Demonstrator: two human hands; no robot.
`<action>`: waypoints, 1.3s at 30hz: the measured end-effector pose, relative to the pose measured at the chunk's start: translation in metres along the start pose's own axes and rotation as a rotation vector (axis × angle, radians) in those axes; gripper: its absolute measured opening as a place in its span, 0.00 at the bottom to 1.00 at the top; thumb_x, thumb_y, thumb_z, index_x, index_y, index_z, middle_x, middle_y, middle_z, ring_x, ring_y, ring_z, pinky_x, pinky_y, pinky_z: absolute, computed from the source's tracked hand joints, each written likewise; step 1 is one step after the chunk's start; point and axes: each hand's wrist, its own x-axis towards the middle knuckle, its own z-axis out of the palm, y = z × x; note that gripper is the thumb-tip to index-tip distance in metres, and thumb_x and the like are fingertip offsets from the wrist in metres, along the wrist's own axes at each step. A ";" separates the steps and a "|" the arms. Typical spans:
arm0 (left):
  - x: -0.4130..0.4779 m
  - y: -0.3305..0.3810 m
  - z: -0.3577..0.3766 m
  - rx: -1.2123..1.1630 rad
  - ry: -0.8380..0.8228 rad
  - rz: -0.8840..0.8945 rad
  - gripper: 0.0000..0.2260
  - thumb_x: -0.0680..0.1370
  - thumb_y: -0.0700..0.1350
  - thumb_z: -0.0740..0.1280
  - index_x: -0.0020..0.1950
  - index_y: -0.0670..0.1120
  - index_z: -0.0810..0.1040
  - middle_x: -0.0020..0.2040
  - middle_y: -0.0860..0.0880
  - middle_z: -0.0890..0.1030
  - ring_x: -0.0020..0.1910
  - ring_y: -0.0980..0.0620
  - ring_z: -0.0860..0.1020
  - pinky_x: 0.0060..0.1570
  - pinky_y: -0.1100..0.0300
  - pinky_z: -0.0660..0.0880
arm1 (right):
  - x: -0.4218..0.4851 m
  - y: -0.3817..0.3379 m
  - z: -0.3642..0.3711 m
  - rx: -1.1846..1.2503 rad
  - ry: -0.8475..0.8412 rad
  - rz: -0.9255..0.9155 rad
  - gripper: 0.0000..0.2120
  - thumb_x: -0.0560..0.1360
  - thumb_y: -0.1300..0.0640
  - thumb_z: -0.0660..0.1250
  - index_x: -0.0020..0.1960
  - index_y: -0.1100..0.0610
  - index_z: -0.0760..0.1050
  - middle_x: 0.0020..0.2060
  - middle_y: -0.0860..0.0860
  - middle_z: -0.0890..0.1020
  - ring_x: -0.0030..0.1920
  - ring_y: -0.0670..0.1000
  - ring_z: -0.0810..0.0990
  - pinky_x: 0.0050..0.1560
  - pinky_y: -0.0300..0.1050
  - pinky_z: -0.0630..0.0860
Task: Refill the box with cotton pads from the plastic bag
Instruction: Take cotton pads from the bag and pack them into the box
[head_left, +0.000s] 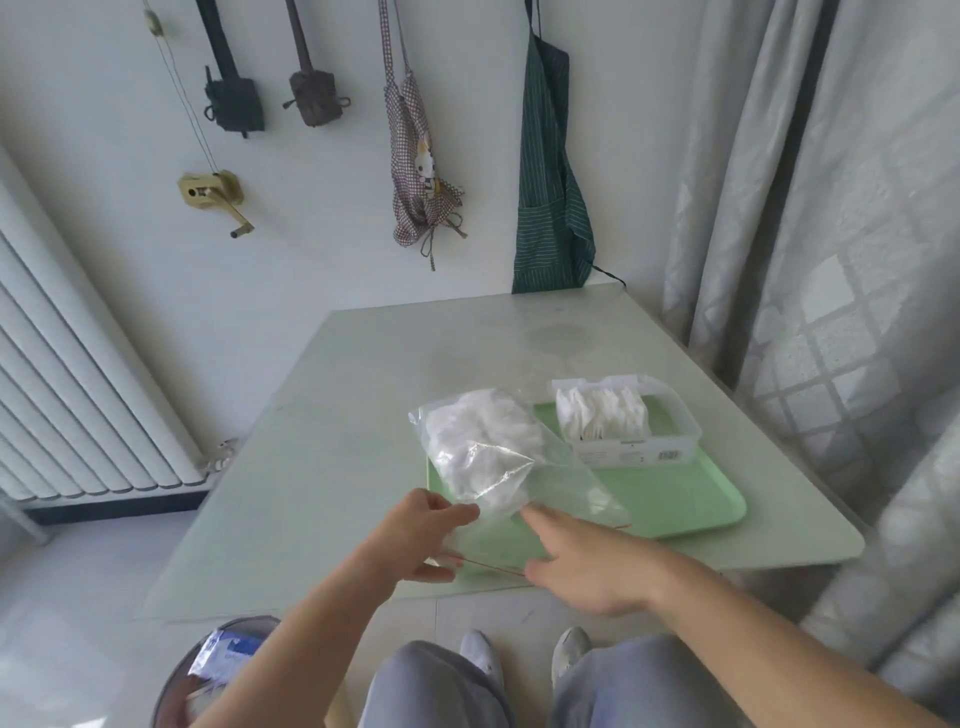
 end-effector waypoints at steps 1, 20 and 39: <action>-0.002 -0.002 0.002 -0.050 -0.012 -0.008 0.17 0.74 0.47 0.74 0.57 0.42 0.72 0.49 0.43 0.79 0.36 0.48 0.83 0.35 0.56 0.81 | 0.007 0.001 0.009 -0.015 0.010 0.002 0.24 0.79 0.54 0.55 0.74 0.54 0.57 0.74 0.51 0.63 0.72 0.55 0.66 0.70 0.53 0.64; -0.009 -0.005 0.005 -0.134 -0.322 0.152 0.05 0.73 0.40 0.74 0.43 0.46 0.79 0.40 0.48 0.83 0.43 0.49 0.84 0.39 0.63 0.77 | 0.084 0.002 0.006 -0.291 0.284 0.154 0.21 0.77 0.57 0.64 0.67 0.62 0.67 0.60 0.59 0.75 0.57 0.58 0.78 0.58 0.49 0.75; 0.011 -0.012 -0.005 -0.364 -0.146 -0.043 0.09 0.80 0.41 0.63 0.58 0.38 0.74 0.52 0.38 0.84 0.45 0.41 0.86 0.39 0.53 0.81 | 0.088 0.036 -0.009 -0.111 0.324 -0.042 0.15 0.73 0.59 0.56 0.31 0.45 0.66 0.32 0.45 0.71 0.36 0.50 0.73 0.39 0.43 0.73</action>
